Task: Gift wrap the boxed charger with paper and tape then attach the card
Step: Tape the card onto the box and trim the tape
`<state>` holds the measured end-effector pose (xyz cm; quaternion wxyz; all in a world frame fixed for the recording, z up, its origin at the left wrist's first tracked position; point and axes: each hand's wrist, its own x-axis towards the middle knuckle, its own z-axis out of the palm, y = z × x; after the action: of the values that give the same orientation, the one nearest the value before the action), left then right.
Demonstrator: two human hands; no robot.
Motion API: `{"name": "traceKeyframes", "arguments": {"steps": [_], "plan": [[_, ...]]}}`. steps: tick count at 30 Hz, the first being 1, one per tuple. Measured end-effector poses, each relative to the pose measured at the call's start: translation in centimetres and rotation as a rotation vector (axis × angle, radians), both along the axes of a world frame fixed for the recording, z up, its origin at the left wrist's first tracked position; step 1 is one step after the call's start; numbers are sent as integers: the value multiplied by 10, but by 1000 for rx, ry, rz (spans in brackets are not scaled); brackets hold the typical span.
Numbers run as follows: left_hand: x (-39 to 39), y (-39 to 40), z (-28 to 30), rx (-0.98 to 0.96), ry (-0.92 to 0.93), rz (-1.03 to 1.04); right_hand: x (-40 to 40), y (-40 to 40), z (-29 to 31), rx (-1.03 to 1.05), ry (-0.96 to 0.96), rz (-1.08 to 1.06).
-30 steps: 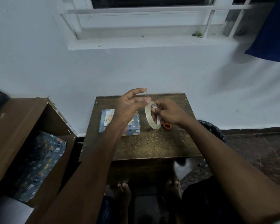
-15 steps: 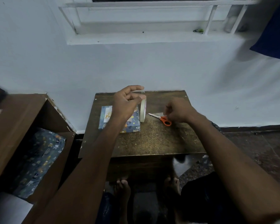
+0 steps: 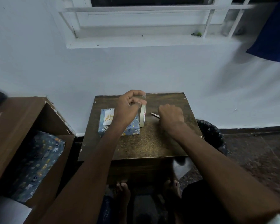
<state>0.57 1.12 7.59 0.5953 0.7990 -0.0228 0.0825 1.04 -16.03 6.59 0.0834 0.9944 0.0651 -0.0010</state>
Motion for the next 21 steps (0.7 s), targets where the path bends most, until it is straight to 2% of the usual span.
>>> {"name": "traceKeyframes", "arguments": {"steps": [4, 8, 13, 16, 21], "plan": [[-1, 2, 0, 9, -12, -13, 7, -10, 0, 113, 19, -22], [2, 3, -2, 3, -19, -48, 21, -34, 7, 495, 74, -117], [6, 4, -5, 10, -22, -83, 18, -62, 31, 846, 87, 56], [7, 5, -5, 26, -20, -93, 15, -67, 32, 888, 113, 165], [7, 4, -5, 51, -27, -111, 21, -61, 29, 807, 83, 239]]}}
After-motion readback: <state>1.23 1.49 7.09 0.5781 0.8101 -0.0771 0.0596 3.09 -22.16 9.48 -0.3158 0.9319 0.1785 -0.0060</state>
